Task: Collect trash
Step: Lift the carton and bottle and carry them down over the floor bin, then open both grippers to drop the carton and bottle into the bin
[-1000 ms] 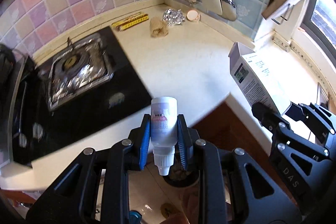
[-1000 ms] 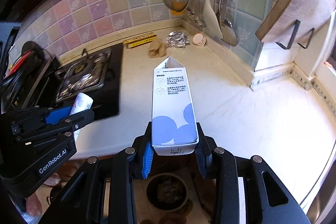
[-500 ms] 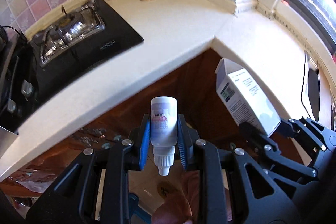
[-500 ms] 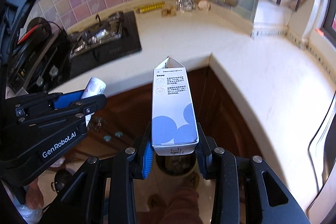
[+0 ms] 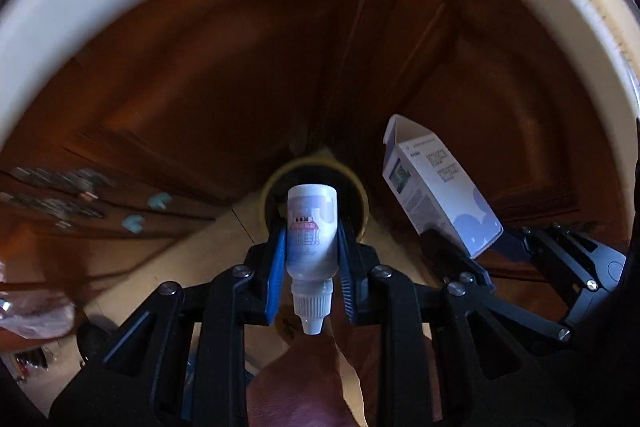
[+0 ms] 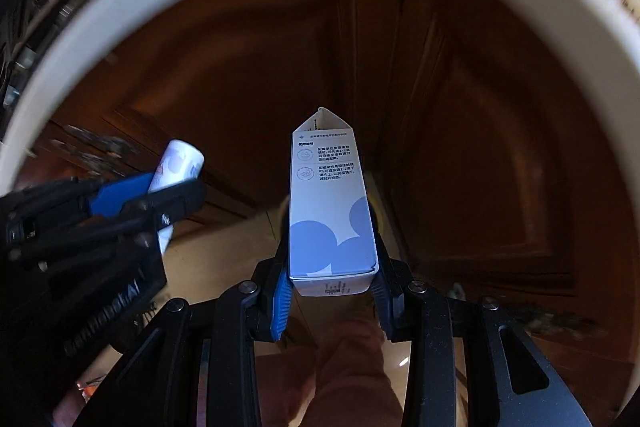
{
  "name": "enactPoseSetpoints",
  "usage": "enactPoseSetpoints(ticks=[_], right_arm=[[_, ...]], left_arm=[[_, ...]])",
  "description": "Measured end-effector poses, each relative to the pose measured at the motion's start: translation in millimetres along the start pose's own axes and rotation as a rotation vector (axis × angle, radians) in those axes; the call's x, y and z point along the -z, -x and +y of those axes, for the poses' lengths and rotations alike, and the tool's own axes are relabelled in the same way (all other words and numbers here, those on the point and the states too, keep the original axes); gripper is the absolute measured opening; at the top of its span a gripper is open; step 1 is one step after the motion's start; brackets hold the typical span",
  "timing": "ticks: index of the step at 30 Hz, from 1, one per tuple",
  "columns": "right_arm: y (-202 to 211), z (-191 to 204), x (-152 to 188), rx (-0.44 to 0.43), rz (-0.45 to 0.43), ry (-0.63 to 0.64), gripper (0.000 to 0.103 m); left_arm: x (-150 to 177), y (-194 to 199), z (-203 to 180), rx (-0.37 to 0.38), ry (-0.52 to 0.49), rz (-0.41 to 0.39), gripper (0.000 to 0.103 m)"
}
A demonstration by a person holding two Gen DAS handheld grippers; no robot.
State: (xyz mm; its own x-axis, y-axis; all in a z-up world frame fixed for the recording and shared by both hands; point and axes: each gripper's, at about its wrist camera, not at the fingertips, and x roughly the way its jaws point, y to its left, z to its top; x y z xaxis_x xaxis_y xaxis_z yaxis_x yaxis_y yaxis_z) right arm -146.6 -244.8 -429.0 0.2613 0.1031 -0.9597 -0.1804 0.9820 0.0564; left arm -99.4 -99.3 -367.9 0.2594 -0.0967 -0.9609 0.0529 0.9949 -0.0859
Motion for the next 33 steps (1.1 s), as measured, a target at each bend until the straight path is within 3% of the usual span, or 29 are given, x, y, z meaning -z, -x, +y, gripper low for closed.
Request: enactPoseSetpoints(ticks=[13,21,23,28,33], right_arm=[[-179,-36,36,-0.032,0.190,-0.017,0.035],[-214,-42,16,-0.062,0.219,-0.005,0.036],[-214,-45,9,-0.067,0.228,-0.003,0.039],[-207,-52,-6,-0.057,0.257,-0.023,0.042],[-186,-52,-15,-0.060,0.252,-0.031,0.049]], left_arm=[[19,-175,14,-0.017,0.059,0.135,0.021],[6,-200,24,-0.008,0.049,0.135,0.023],[3,-199,24,-0.004,0.040,0.135,0.039],[2,-191,39,-0.021,0.051,0.144,0.068],[2,-169,40,-0.022,0.041,0.146,0.074]])
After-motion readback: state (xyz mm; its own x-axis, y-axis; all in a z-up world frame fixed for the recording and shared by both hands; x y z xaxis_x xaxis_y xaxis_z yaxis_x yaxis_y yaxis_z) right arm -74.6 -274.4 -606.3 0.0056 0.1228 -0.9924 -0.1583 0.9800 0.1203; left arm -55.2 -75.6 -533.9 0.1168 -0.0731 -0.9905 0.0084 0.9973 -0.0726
